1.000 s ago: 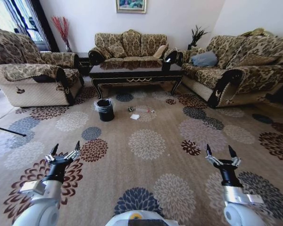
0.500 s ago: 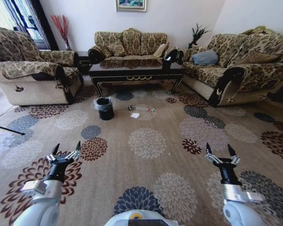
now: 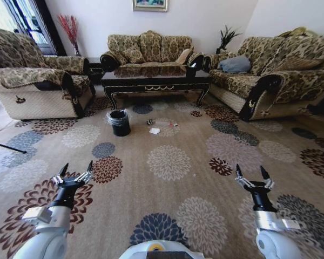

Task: Move to the front of the table and pick up the trash from the floor, then place it into the trash bin.

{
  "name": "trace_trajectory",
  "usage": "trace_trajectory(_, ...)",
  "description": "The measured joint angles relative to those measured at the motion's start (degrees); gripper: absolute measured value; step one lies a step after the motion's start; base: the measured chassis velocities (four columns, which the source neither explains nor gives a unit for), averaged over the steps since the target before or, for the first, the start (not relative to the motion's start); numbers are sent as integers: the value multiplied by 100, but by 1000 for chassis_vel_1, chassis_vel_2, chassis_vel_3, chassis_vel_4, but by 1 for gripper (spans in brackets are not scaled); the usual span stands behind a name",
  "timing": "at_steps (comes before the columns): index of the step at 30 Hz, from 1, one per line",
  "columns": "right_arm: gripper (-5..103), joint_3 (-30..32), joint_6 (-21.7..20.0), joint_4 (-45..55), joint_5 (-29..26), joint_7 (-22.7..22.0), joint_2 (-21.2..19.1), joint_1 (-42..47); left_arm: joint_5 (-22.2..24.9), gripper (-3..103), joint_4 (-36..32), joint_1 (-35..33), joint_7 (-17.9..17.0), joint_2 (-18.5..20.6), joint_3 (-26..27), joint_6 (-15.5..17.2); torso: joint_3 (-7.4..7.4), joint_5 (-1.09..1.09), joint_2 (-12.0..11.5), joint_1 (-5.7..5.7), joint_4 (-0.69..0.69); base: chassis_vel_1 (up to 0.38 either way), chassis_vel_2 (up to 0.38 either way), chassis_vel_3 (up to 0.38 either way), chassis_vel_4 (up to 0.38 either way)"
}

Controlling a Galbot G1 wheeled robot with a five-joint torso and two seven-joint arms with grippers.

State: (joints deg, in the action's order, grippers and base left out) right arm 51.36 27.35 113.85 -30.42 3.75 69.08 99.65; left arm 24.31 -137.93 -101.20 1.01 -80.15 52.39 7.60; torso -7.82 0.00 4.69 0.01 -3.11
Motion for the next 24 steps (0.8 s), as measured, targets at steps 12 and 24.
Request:
trace_trajectory(12, 100, 44, -58, 192, 143, -74, 63, 131, 7, 100, -33, -42, -106, -13, 7, -126, 113, 0, -102, -1, 0, 0, 0, 0, 0)
trace_trajectory(24, 100, 0, -75, 249, 148, -43, 18, 134, 144, 100, -224, -80, -101, 89, 186, -108, 93, 0, -75, -2, 1, -25, 32, 29, -23)
